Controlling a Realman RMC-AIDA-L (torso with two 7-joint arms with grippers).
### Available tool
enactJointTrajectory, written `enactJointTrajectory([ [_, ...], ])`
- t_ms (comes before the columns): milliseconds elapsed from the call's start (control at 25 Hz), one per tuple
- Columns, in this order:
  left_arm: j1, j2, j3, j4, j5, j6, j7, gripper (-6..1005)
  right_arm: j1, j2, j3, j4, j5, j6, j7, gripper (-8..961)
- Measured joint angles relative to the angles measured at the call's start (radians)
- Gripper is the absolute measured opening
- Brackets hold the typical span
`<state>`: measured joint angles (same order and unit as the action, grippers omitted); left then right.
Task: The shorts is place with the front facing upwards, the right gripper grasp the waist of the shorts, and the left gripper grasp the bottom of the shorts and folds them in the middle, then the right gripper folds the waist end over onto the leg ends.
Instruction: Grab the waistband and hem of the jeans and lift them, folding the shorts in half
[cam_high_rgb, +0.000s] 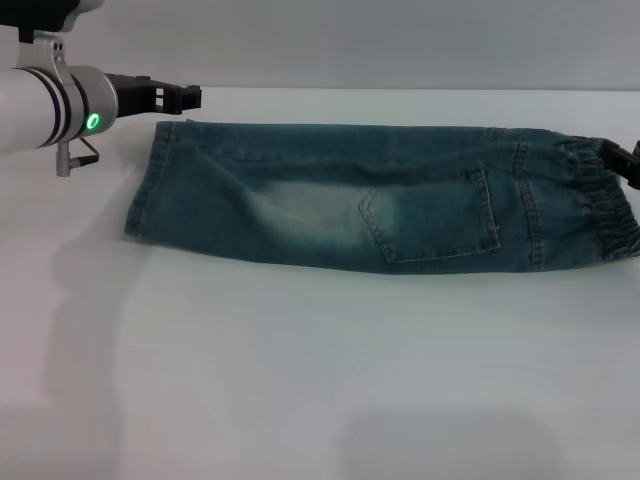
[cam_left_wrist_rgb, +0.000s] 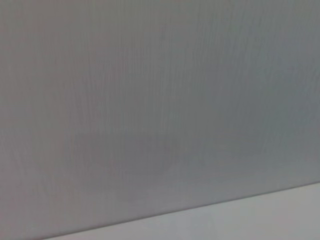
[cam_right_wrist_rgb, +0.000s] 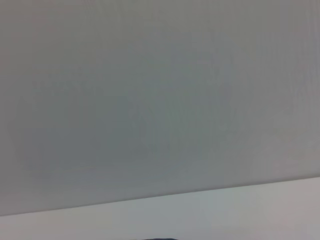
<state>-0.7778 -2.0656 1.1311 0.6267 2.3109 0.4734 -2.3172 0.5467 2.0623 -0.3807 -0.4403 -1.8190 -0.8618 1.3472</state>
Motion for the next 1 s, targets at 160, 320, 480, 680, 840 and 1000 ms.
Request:
enactJointTrajectory([
  [160, 0.006, 0.000, 0.001, 0.013, -0.029, 0.004, 0.000, 653, -0.010, 0.001, -0.001, -0.017, 0.001, -0.020, 0.033, 517],
  [320, 0.029, 0.001, 0.013, 0.051, -0.082, 0.006, 0.005, 748, -0.050, -0.014, -0.029, -0.104, -0.011, -0.131, 0.187, 517],
  [480, 0.081, 0.001, 0.069, 0.136, -0.155, 0.007, 0.006, 842, -0.080, -0.037, -0.065, -0.174, -0.037, -0.228, 0.311, 516],
  [680, 0.144, 0.003, 0.132, 0.250, -0.271, 0.007, 0.054, 842, -0.094, -0.091, -0.077, -0.283, -0.130, -0.392, 0.526, 513],
  [840, 0.174, 0.004, 0.153, 0.287, -0.415, 0.023, 0.150, 842, -0.057, -0.141, -0.078, -0.339, -0.303, -0.475, 0.708, 511],
  [1000, 0.195, 0.004, 0.151, 0.291, -0.639, 0.070, 0.360, 842, -0.005, -0.157, -0.079, -0.375, -0.459, -0.499, 0.786, 510],
])
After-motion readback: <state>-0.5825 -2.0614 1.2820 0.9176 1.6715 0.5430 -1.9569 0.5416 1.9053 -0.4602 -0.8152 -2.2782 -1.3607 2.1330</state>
